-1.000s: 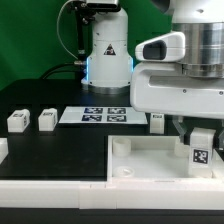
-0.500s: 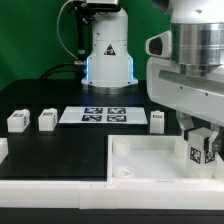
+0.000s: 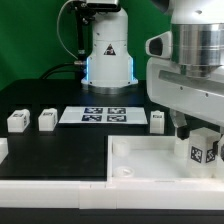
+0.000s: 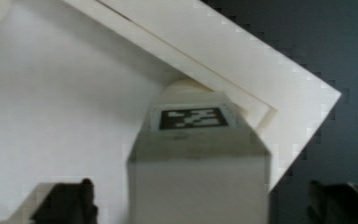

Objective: Assemble one leg

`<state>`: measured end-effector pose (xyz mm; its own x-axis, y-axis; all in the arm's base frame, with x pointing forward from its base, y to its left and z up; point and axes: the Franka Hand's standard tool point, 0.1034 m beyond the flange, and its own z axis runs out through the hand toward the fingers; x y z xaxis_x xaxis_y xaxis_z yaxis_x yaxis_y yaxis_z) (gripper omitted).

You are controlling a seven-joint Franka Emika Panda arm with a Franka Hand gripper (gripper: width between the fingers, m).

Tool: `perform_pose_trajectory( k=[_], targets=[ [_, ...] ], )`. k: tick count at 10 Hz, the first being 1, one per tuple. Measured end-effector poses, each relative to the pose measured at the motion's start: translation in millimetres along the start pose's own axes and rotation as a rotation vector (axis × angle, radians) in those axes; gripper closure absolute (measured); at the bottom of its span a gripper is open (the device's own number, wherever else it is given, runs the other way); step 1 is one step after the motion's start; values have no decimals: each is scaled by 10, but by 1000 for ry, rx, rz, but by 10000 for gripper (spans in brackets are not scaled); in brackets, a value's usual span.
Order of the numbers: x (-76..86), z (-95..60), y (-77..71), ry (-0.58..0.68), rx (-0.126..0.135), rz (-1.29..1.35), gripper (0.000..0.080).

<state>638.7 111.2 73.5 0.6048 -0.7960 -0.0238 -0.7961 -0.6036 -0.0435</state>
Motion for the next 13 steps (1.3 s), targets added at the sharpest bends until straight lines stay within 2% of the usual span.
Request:
perform_pose_trajectory(
  k=[6, 11, 13],
  targets=[
    [45, -31, -25, 13, -1, -800, 151],
    [-1, -5, -30, 27, -60, -1401, 151],
    [5, 2, -26, 39, -55, -1399, 151]
  ],
)
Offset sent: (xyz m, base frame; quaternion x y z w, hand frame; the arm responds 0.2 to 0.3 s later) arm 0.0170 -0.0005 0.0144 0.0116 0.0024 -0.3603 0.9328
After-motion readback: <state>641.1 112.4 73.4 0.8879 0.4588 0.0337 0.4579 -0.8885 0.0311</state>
